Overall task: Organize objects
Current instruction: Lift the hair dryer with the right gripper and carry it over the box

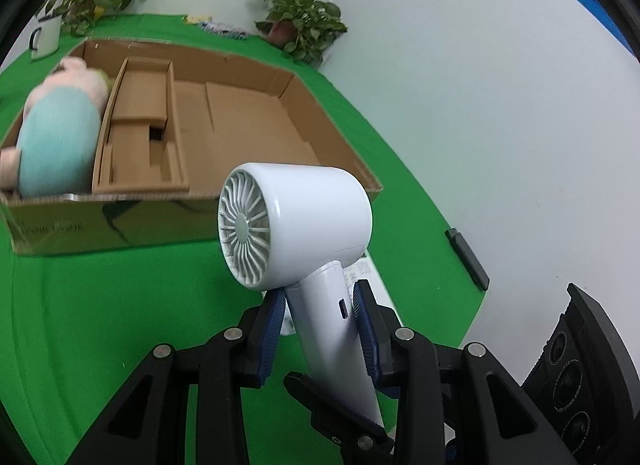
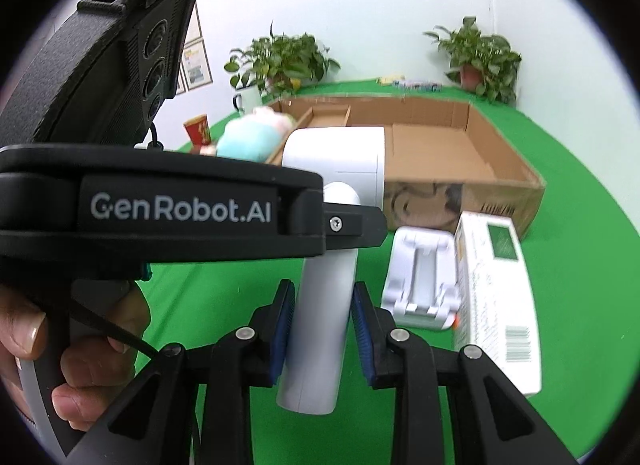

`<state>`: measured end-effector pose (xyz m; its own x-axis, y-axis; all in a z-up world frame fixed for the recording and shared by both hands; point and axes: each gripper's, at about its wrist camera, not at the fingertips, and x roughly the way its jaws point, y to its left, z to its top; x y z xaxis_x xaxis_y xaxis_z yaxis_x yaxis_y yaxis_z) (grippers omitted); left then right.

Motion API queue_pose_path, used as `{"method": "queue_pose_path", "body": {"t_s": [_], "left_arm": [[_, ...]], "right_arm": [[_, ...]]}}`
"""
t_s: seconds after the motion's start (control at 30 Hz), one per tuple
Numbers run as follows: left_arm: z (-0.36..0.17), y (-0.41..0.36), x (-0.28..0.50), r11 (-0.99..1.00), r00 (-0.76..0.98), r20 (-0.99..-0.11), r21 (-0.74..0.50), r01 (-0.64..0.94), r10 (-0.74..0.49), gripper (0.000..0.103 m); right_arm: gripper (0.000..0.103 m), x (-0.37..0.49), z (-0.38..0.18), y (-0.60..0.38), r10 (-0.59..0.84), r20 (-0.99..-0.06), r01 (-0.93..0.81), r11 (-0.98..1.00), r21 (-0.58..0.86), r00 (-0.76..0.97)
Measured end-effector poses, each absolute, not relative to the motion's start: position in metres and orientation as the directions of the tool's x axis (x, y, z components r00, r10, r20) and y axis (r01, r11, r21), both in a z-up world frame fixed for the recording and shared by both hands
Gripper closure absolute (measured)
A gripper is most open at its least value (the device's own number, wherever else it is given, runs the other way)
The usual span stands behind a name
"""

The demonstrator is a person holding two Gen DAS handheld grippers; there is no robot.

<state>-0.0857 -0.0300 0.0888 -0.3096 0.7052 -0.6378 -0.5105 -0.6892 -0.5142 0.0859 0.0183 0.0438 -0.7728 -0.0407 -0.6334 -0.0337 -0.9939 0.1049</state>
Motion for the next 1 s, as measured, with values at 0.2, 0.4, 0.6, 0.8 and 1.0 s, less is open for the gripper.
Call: {"method": "queue_pose_path", "body": {"t_s": [0.2,0.4,0.6,0.8,1.0], "left_arm": [[0.122,-0.014,-0.088,-0.681,-0.344,-0.609,-0.492,-0.543,0.715,0.071],[0.164,-0.01,-0.08,-0.673,-0.38,-0.58,-0.456,-0.582,0.721,0.072],[0.195,-0.004,-0.094,-0.665,-0.399,-0.555,-0.444,-0.6,0.73,0.072],[0.227,0.0,-0.108,-0.662,-0.419,-0.536,-0.42,-0.62,0.733,0.072],[0.26,0.006,-0.123,-0.663,-0.444,-0.517,-0.391,-0.638,0.732,0.072]], "right_arm": [[0.076,0.086,0.07,0.021,-0.013,-0.583,-0.039,-0.996,0.076,-0.813],[0.076,0.083,0.095,0.024,0.007,-0.53,-0.048,-0.997,0.065,-0.848],[0.076,0.073,0.12,0.029,0.027,-0.489,-0.058,-0.997,0.049,-0.872],[0.076,0.058,0.143,0.035,0.039,-0.463,-0.06,-0.998,0.032,-0.886],[0.076,0.042,0.165,0.045,0.04,-0.433,-0.06,-0.998,0.031,-0.9]]}}
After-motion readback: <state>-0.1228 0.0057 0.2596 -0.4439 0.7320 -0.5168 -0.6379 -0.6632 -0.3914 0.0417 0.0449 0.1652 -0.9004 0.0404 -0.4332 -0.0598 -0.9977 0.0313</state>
